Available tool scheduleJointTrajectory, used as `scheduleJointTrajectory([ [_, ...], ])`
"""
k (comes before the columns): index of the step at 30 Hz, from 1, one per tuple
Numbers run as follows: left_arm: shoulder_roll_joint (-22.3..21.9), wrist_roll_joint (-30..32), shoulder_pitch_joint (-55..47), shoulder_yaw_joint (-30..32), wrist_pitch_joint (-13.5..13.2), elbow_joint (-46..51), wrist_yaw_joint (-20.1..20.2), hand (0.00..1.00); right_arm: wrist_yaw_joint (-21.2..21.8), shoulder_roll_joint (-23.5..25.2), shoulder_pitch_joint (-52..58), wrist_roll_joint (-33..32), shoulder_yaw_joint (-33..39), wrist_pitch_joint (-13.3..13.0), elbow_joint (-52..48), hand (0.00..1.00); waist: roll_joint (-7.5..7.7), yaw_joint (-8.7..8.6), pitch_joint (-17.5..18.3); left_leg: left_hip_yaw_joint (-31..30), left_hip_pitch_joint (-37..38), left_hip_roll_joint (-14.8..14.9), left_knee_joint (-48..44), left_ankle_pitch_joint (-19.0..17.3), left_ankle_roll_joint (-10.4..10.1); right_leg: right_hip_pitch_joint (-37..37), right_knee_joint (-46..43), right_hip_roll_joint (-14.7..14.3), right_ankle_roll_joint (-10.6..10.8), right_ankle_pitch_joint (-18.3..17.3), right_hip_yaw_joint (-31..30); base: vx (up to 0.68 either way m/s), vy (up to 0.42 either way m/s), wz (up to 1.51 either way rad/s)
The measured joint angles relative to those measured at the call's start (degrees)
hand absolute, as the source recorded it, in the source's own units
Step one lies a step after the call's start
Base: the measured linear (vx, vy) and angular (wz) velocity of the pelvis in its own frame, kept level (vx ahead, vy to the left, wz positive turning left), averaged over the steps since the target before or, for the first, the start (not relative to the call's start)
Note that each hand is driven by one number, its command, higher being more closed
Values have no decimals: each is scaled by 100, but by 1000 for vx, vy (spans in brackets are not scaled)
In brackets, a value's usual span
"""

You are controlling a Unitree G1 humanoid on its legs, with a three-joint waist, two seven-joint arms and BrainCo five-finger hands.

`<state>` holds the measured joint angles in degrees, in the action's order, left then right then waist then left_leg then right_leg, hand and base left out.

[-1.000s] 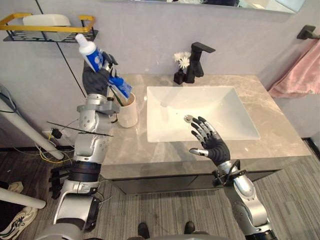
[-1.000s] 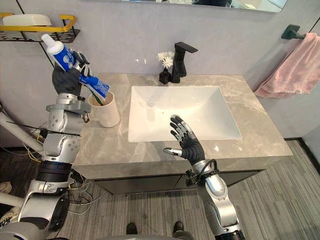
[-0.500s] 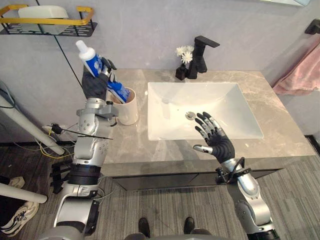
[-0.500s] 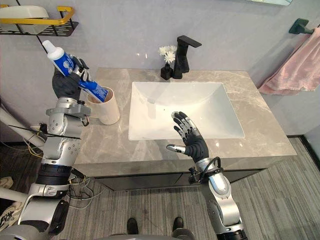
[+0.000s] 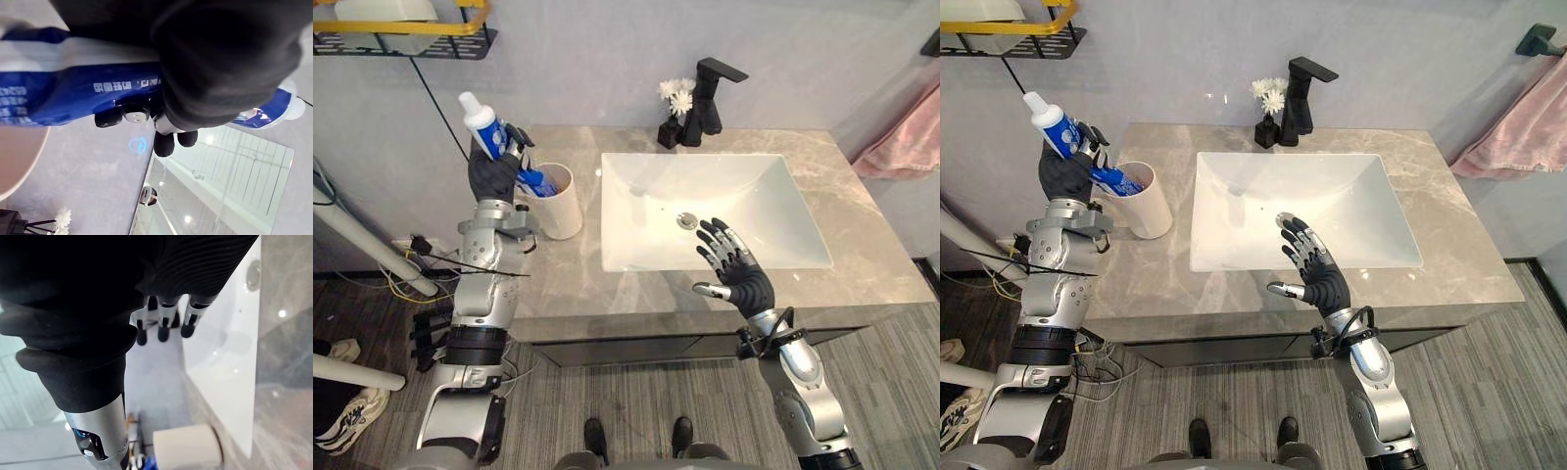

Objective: Organize washtable

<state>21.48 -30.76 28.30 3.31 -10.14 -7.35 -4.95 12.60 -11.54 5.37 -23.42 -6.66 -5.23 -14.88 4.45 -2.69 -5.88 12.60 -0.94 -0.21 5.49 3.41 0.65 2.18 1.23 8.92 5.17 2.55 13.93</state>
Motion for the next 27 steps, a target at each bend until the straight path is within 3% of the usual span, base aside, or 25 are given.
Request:
scheduleJointTrajectory([
  [9,42,384,2,-73,97,0,7,0,13,0,8,-4,0,0,0,0,-25,-15,-30,4,0,1,2,-2,-1,2,0,0,-1,0,-1,0,0,0],
  [21,666,460,801,-377,108,0,235,0,122,0,13,-69,-5,1,0,0,-63,-32,-47,0,59,-8,-4,0,1,-49,1,8,-1,1,1,0,0,0],
  [27,975,435,1009,-380,76,0,233,0,137,-1,19,-74,-16,1,1,0,-159,-31,-34,-10,95,-13,-4,2,1,-89,7,12,-2,0,11,0,0,0],
])
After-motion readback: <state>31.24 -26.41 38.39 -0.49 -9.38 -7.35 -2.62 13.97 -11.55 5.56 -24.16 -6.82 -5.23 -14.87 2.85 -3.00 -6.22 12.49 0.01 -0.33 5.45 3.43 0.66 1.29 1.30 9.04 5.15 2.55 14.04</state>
